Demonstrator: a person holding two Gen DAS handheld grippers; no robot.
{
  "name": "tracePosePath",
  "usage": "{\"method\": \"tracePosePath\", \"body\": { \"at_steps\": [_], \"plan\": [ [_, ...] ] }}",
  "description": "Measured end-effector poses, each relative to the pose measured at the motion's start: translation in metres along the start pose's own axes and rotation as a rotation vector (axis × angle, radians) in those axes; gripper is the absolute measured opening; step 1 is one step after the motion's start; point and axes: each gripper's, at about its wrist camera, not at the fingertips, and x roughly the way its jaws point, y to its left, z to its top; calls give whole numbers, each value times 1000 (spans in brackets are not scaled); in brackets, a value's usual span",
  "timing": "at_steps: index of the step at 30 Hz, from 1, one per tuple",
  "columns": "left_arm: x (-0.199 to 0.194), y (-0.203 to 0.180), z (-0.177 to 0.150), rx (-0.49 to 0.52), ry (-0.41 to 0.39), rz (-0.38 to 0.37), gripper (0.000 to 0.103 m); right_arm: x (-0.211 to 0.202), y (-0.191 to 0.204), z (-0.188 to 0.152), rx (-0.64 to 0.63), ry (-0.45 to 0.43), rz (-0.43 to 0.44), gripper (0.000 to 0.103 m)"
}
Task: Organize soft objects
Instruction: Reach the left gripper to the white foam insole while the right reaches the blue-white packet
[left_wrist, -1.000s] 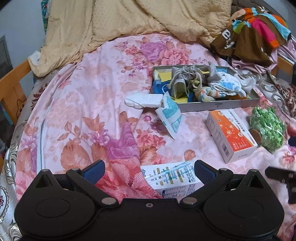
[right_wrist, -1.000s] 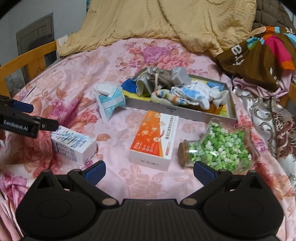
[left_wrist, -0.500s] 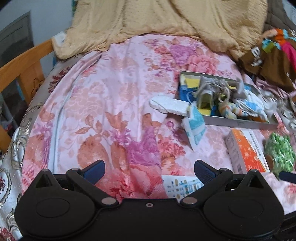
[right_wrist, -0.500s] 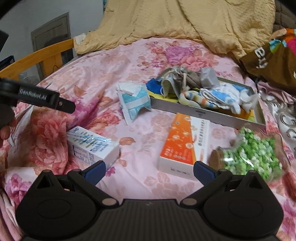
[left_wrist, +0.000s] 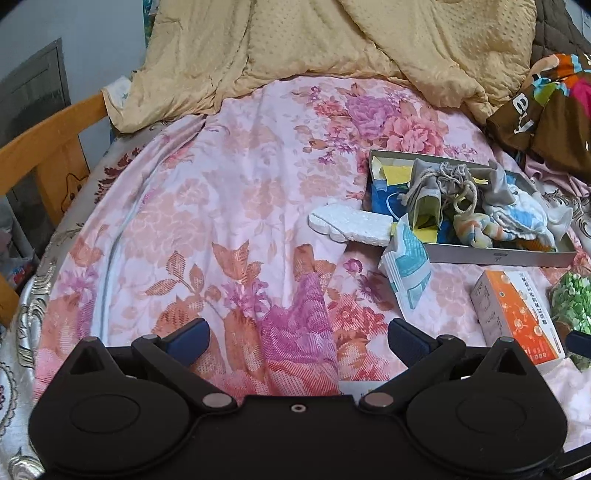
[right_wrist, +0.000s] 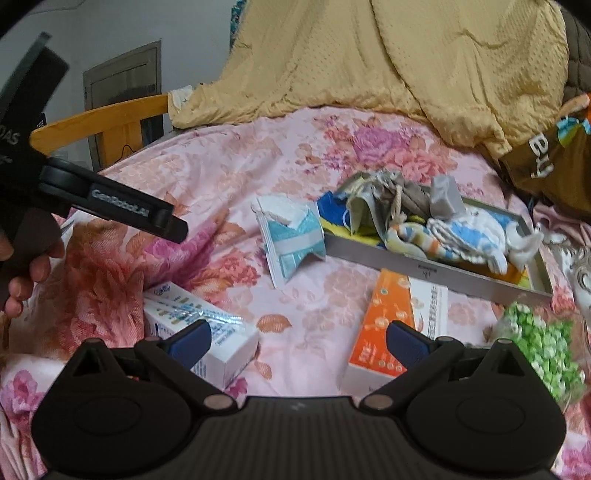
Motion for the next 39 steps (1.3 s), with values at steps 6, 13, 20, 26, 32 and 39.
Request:
{"method": "tracePosePath", "body": {
  "at_steps": [6, 13, 20, 26, 32, 39],
  "plan": [
    [13, 6, -2, -28, 12, 3, 102, 13, 8, 5, -63, -33, -40, 103],
    [25, 13, -3, -56, -16, -1, 102, 28, 7, 12, -48, -38, -37, 103],
    [39, 8, -6, -48, -40, -35, 102, 46, 10, 16, -91, -40, -40, 103],
    [66, 7, 7, -71, -78, -79, 102, 61, 12, 18, -160, -39, -59, 103],
    [102, 7, 38, -138, -116, -129, 102, 82, -3, 32, -128, -49, -69, 103],
    [136, 15, 59, -340, -25, -281, 102, 105, -11, 43, -107, -54, -58, 102]
  ]
}}
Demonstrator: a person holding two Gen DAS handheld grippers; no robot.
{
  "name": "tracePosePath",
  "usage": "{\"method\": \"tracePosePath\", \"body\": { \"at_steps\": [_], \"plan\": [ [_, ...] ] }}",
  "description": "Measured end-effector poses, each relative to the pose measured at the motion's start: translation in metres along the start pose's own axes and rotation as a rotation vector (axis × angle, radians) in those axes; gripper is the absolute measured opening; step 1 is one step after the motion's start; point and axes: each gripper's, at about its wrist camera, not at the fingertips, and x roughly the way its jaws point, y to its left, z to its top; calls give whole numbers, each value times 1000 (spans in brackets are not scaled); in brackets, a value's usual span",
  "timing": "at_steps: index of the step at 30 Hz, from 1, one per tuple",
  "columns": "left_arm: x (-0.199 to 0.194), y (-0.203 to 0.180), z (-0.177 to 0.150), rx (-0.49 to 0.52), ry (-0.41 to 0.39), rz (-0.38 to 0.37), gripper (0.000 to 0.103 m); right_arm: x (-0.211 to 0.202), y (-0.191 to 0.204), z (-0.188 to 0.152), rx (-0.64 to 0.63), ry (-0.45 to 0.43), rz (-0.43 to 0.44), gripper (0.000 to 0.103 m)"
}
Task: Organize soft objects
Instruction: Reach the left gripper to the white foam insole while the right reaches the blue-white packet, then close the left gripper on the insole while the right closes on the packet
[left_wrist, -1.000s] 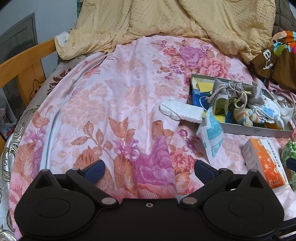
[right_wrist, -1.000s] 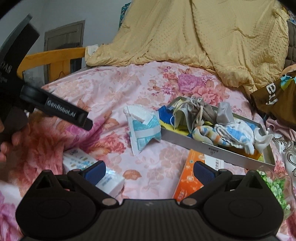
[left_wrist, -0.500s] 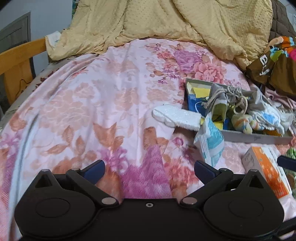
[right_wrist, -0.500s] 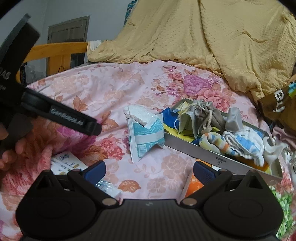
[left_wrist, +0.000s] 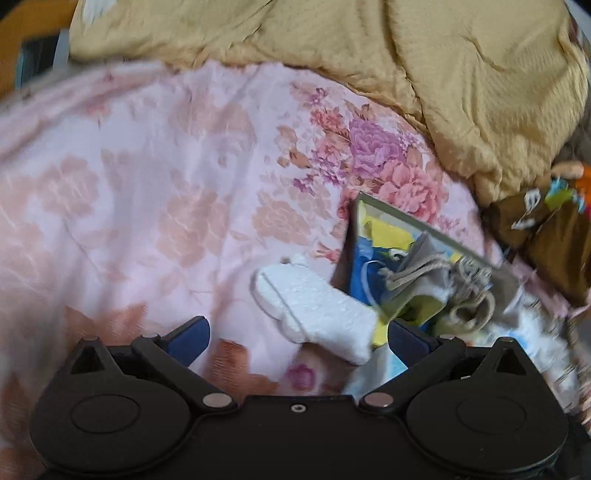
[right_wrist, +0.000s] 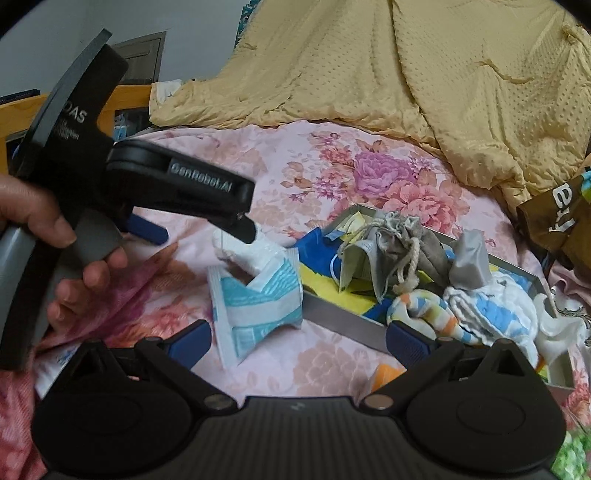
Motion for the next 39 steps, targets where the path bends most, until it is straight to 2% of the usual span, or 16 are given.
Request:
{"method": "tracePosePath", "body": {
  "at_steps": [6, 9, 12, 20, 24, 29, 35, 39],
  "plan": [
    [11, -2, 2, -47, 62, -65, 102, 19, 6, 9, -9, 14, 11, 102],
    [16, 4, 6, -101, 98, -102, 101, 27, 8, 11, -18, 20, 18, 100],
    [18, 11, 6, -158, 121, -125, 101, 32, 11, 13, -32, 25, 26, 93],
    [20, 9, 3, -146, 142, -124, 101, 39, 14, 12, -32, 51, 27, 77],
    [15, 9, 1, -181, 157, -131, 99, 39, 10, 9, -10, 62, -9, 70],
    [11, 10, -4, -254, 177, -129, 96, 38, 4, 8, 10, 64, -18, 69],
    [27, 18, -14, -409, 195, -237, 93, 38, 1, 3, 37, 76, -26, 68],
    [33, 25, -20, -492, 156, -235, 93, 37, 1, 3, 39, 77, -29, 67]
  ]
}}
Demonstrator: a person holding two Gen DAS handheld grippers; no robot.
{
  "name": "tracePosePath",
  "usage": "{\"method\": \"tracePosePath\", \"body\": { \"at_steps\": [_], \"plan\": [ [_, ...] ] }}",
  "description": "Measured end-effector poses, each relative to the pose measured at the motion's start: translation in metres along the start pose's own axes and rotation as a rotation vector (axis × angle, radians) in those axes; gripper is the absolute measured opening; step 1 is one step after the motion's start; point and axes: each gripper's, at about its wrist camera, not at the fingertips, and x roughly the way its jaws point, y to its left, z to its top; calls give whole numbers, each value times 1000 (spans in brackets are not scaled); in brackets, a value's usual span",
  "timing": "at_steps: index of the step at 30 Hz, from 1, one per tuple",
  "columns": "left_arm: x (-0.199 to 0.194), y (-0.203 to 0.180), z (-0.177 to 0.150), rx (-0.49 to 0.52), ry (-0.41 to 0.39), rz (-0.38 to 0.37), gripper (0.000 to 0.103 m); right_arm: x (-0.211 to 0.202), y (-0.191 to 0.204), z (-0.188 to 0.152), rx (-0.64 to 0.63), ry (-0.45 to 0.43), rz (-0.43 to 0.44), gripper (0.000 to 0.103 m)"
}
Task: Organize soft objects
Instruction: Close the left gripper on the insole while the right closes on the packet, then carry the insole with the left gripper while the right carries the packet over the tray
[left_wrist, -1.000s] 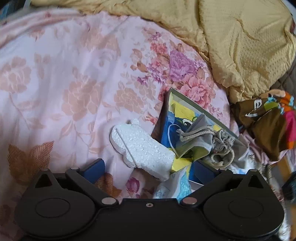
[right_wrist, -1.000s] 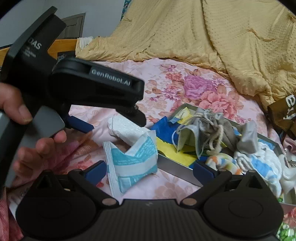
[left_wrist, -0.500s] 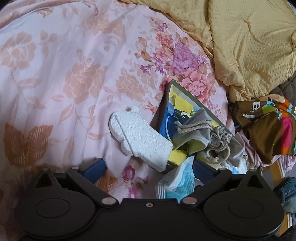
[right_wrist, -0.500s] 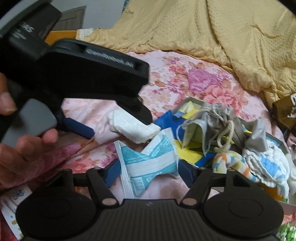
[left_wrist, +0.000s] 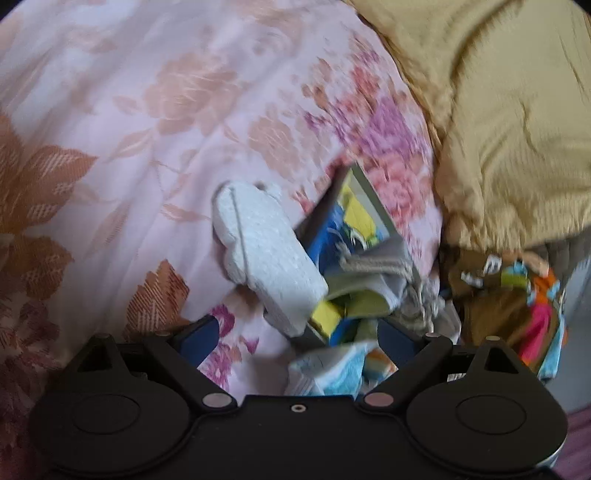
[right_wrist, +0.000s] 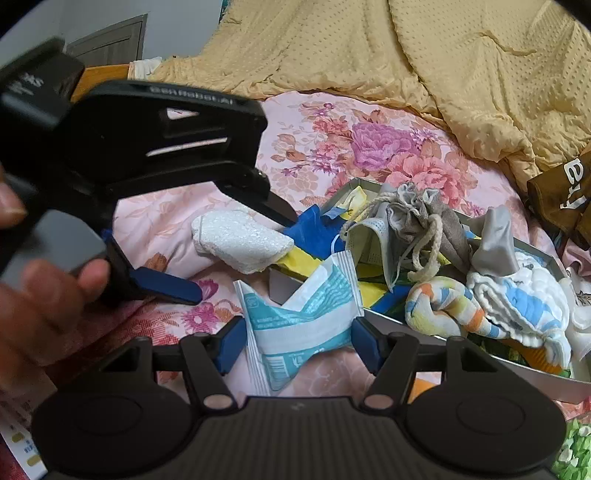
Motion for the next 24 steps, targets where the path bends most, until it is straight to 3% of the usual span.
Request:
{"method": "tracePosePath", "body": {
  "at_steps": [5, 7, 12, 16, 20, 24],
  "plan": [
    [2, 4, 5, -91, -63, -11, 88, -1, 0, 0, 6, -1, -1, 67],
    [5, 5, 6, -111, -73, 0, 79, 0, 1, 0, 2, -3, -2, 66],
    [8, 15, 7, -165, -77, 14, 40, 1, 1, -1, 4, -7, -1, 64],
    [6, 24, 7, -226, -87, -14, 29, 2, 3, -2, 3, -6, -6, 61],
    [0, 15, 5, -175, -114, -2, 22, 0, 2, -2, 11, -11, -2, 57],
    [-8, -8, 3, -20, -157, 34, 13, -4, 2, 1, 13, -29, 14, 53]
  ]
}}
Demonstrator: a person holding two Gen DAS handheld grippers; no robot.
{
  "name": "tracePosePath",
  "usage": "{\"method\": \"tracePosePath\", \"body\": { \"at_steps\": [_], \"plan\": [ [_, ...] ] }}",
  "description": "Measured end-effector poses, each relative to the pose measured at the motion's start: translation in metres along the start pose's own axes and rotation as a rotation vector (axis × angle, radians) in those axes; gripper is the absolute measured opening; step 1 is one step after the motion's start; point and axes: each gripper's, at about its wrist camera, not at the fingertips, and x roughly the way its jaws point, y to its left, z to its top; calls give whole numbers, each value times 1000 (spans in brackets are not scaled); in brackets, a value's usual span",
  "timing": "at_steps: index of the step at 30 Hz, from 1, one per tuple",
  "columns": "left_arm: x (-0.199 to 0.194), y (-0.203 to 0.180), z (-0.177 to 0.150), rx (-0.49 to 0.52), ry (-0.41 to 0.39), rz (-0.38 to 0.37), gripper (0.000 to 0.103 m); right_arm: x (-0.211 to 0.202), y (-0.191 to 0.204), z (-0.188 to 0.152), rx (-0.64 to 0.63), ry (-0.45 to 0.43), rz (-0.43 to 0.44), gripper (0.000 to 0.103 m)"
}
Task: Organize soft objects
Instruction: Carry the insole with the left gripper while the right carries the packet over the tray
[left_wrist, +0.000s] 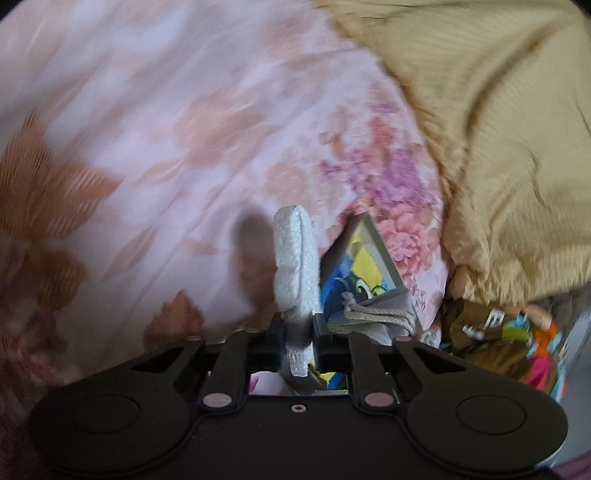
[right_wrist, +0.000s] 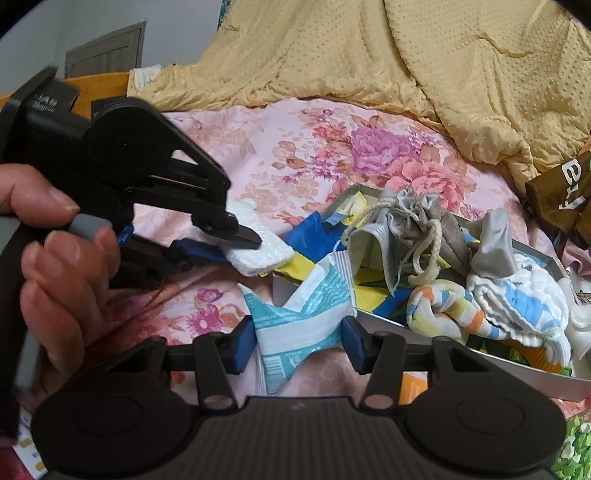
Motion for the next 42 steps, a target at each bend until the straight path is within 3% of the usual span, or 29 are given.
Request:
{"method": "tracePosePath", "body": {
  "at_steps": [4, 7, 12, 17, 24, 34, 42],
  "plan": [
    [-9, -21, -4, 152, -53, 42, 12, -5, 1, 2, -3, -19, 8, 51],
    [-15, -29, -4, 222, -79, 29, 11, -11, -1, 6, -8, -47, -3, 50],
    [-20, -39, -5, 293, -117, -74, 11, -23, -20, 18, 23, -104, -44, 50],
    [-11, -54, -14, 411, -85, -164, 11, -22, -57, 30, 126, -135, -47, 50],
    [19, -69, -27, 599, -19, -75, 11, -3, -89, 34, 226, -118, -28, 50],
    [35, -54, -25, 579, 54, -27, 11, 27, -93, 30, 285, -10, -3, 50],
    [36, -52, -23, 557, 64, -22, 12, 27, -96, 30, 310, -7, 16, 59]
  ]
}}
